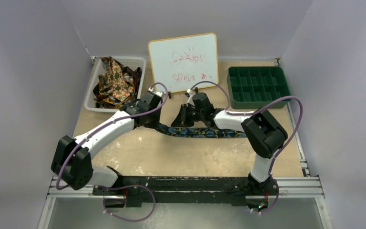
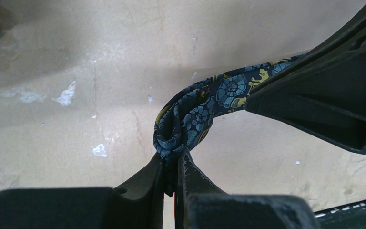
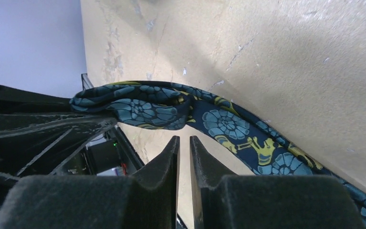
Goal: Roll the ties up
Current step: Roll the tie at the center of the board.
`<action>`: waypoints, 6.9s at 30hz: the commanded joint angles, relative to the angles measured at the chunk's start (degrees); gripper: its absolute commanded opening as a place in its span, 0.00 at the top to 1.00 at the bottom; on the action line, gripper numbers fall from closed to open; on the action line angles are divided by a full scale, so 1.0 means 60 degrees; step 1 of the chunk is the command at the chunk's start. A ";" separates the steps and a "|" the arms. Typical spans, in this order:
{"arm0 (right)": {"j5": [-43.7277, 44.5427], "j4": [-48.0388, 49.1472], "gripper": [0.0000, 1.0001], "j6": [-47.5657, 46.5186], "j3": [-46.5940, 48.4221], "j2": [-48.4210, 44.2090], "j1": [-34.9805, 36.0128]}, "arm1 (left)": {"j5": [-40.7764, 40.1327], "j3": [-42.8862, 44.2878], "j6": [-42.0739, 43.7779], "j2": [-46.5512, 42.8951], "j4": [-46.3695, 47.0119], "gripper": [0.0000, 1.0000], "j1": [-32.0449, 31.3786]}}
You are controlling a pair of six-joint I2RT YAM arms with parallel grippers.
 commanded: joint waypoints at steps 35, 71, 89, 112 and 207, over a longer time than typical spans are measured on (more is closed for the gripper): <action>-0.0477 0.0201 0.86 -0.0173 0.1409 0.1630 0.0560 | -0.1387 0.0312 0.0136 0.0745 -0.0171 1.00 -0.0234; 0.0019 0.0712 0.91 0.0698 0.0714 0.1377 0.0895 | -0.1094 0.0124 0.0160 0.0484 -0.0011 1.00 -0.0249; -0.0378 0.0709 0.92 0.0465 0.1958 0.2909 0.0693 | -0.1052 0.0262 0.0350 0.0577 0.0228 1.00 -0.0245; 0.2281 -0.1446 0.81 0.0163 0.0915 0.0752 0.0088 | -0.1846 0.0737 -0.0102 0.1476 0.0456 1.00 -0.0907; 0.0930 -0.3205 0.26 -1.2961 0.2423 0.2058 0.1265 | 0.4569 -0.2330 -0.1070 -0.2605 0.1708 0.38 0.2931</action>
